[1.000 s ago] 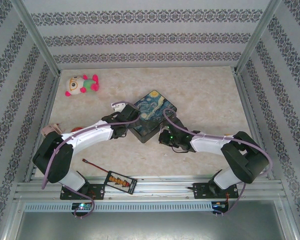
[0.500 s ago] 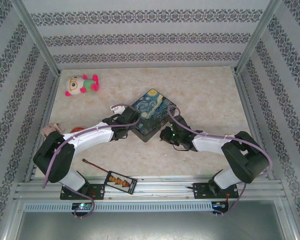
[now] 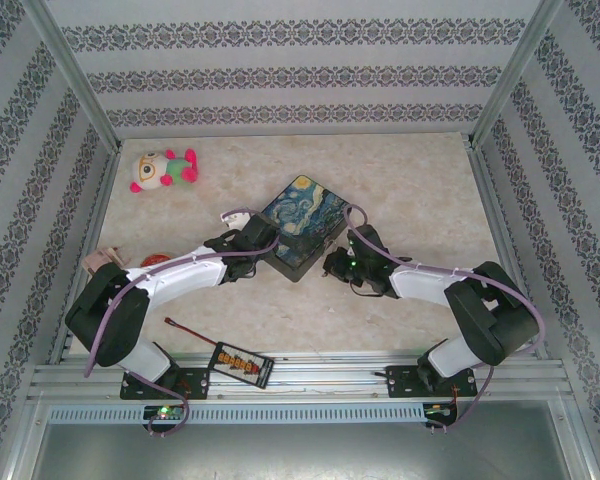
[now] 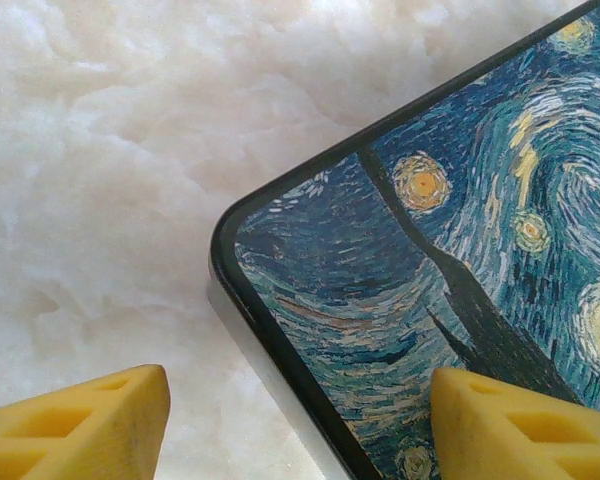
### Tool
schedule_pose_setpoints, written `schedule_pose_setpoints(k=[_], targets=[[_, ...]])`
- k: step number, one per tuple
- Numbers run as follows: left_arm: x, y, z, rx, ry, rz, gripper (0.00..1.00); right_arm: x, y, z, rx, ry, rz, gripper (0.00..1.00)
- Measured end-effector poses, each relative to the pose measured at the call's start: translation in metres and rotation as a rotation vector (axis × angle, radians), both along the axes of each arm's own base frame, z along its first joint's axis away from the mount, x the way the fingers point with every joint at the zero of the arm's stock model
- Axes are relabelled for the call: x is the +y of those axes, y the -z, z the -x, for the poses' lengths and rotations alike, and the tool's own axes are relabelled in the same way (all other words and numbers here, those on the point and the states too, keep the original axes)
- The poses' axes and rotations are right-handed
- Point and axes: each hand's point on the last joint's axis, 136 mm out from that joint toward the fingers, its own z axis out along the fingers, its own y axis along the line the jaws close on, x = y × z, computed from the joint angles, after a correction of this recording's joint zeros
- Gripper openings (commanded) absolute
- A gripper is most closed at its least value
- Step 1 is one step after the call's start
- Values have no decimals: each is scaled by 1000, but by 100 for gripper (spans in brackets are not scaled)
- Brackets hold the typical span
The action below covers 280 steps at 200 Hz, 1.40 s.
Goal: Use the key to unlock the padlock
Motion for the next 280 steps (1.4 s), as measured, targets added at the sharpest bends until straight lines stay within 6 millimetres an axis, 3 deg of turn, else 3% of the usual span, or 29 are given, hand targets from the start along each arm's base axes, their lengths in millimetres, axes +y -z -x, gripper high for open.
schedule_pose_setpoints(k=[118, 195, 223, 253, 280], targets=[[-1, 0, 0, -16, -9, 26, 62, -3, 0, -27, -9, 0, -26, 0], [2, 0, 3, -18, -12, 32, 60, -12, -21, -62, -107, 28, -51, 0], [2, 0, 4, -20, -13, 37, 59, -13, -23, -64, -117, 29, -54, 0], [1, 0, 3, -26, -12, 56, 49, -14, -22, -63, -119, 28, -53, 0], [2, -1, 3, -29, -11, 81, 48, -20, -18, -56, -111, 33, -46, 0]])
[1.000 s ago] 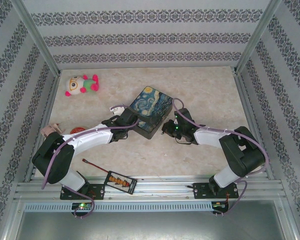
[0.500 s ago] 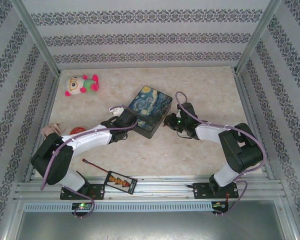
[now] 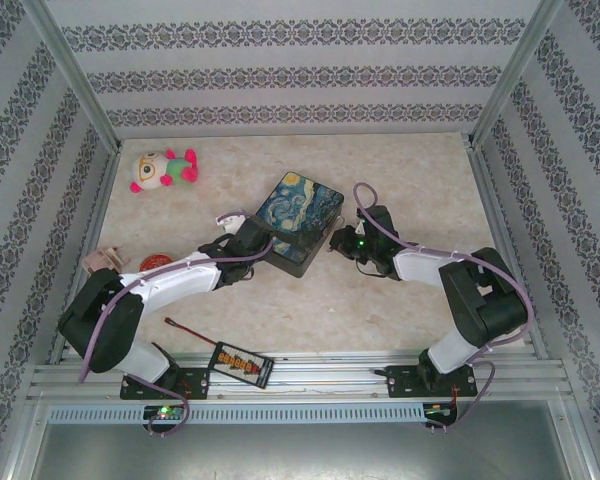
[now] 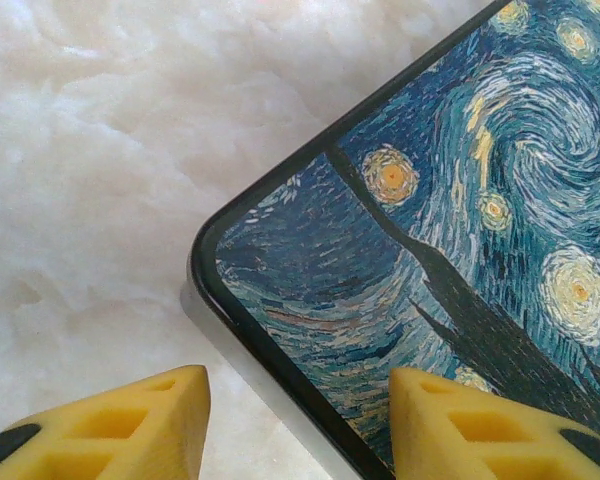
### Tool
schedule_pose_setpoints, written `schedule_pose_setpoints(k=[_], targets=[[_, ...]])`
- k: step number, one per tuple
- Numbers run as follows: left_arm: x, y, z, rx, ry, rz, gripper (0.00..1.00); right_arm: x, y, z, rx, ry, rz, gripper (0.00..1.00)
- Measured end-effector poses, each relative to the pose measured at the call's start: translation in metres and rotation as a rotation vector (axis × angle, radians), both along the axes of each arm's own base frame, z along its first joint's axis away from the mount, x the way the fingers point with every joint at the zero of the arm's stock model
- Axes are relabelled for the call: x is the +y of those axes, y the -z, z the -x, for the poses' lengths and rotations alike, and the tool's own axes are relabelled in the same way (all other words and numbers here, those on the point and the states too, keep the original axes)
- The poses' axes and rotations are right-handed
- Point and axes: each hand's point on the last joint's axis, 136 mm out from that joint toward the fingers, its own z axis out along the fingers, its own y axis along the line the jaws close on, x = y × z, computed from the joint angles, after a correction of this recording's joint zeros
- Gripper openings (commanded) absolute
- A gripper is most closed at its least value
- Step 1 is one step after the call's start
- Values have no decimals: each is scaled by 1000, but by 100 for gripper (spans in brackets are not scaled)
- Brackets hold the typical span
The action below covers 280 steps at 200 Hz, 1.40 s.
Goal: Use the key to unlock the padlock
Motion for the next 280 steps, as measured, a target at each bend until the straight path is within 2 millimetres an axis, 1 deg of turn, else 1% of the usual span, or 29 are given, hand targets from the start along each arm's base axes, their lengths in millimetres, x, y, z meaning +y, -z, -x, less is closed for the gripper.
schedule_pose_setpoints(k=[35, 73, 124, 135, 140, 156, 194, 230, 245, 280], targets=[[3, 0, 0, 3, -2, 18, 47, -7, -4, 11, -3, 1, 7, 0], [10, -1, -2, 4, -6, 24, 46, -15, -21, 23, -40, -6, 33, 0], [25, -3, -6, 6, -9, -14, 46, -41, -38, 44, -60, 7, 110, 0], [27, -3, -6, 7, -6, -18, 46, -45, -41, 49, -63, 2, 129, 0], [27, -3, -7, 8, -4, -18, 44, -48, -42, 51, -64, 1, 136, 0], [27, -3, -8, 9, 7, -15, 41, -54, -44, 58, -60, -5, 162, 0], [24, -3, -11, 20, 30, 31, 41, -66, -39, 76, -24, -31, 229, 0], [25, -3, -16, 28, 32, 55, 52, -77, -35, 84, 14, -42, 276, 0], [23, -3, -16, 31, 40, 62, 55, -83, -33, 87, 41, -50, 299, 0], [21, -4, -15, 32, 50, 71, 67, -90, -23, 91, 125, -99, 365, 0]])
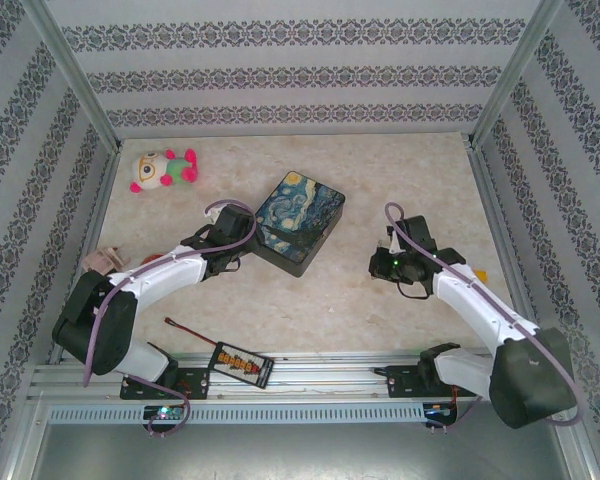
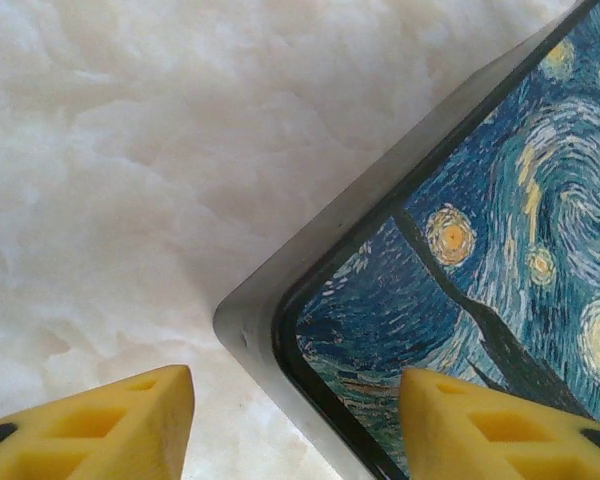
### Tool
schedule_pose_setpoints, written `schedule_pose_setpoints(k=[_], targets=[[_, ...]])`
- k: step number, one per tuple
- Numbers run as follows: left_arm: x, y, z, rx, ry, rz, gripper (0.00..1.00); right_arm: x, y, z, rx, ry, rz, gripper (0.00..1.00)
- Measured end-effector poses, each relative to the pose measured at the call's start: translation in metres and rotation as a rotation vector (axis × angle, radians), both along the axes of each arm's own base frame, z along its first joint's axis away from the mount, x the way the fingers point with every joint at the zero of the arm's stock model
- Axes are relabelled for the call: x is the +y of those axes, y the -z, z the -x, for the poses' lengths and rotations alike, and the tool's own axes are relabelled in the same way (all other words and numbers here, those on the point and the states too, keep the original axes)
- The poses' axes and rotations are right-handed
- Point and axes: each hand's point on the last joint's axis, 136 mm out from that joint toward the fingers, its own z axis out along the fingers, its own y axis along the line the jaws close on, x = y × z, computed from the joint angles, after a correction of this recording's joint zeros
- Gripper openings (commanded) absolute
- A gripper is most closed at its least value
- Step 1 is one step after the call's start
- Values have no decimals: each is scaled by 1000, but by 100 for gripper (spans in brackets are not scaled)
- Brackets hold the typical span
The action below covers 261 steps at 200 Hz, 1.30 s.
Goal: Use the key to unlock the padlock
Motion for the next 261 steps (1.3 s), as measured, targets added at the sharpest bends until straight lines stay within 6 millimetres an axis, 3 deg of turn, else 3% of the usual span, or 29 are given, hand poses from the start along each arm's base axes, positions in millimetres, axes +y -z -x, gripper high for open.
schedule_pose_setpoints(k=[35, 67, 228, 261], targets=[[0, -18, 0, -42, -1, 25, 80, -6, 15, 7, 100, -35, 53, 0], [1, -36, 1, -85, -10, 58, 100, -8, 21, 6, 155, -65, 87, 0], [3, -21, 18, -39, -16, 95, 99, -23, 58, -10, 359, -174, 268, 1], [2, -18, 20, -30, -13, 101, 99, -32, 64, -22, 375, -165, 335, 13]])
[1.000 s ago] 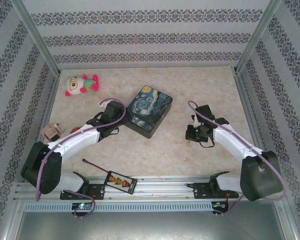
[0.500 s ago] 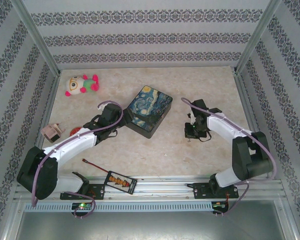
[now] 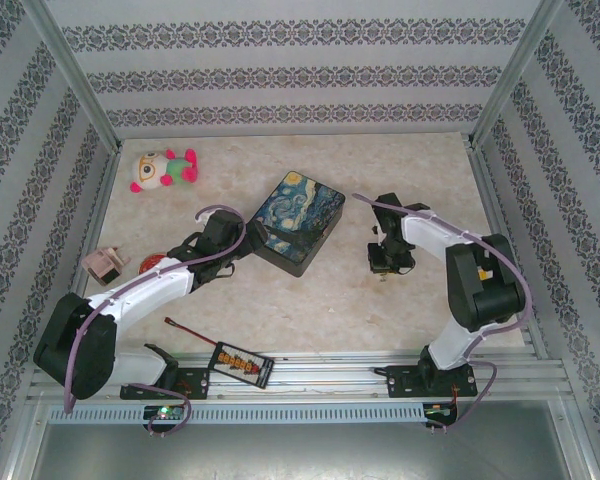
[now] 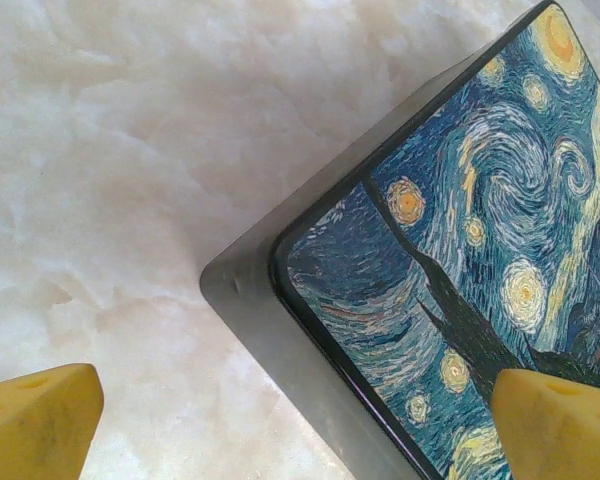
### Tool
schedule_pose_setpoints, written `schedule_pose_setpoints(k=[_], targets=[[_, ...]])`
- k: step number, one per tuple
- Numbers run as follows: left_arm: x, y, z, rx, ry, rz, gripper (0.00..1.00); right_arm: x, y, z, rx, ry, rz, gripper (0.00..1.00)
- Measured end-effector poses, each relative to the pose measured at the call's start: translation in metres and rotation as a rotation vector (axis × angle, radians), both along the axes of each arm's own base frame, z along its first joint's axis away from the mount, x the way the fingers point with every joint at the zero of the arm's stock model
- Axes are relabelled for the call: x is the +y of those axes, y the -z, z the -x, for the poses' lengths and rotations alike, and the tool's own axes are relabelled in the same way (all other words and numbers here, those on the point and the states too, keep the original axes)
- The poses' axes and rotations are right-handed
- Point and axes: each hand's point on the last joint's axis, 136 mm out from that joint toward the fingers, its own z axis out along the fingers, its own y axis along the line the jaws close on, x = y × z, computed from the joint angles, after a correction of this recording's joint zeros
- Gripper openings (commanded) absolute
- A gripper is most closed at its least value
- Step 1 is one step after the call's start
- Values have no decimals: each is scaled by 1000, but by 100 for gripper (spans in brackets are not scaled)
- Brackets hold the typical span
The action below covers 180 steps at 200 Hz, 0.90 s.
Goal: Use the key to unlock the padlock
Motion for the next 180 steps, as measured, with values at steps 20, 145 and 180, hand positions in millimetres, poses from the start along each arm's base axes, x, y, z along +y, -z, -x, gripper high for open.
schedule_pose_setpoints(k=[20, 145, 180], targets=[[0, 0, 0, 1, -2, 4, 99, -5, 8, -1, 23, -4, 31, 20], [0, 1, 0, 3, -4, 5, 99, -8, -7, -11, -20, 4, 45, 30], [0, 1, 0, 4, -4, 5, 99, 0, -21, -15, -66, 9, -6, 29]])
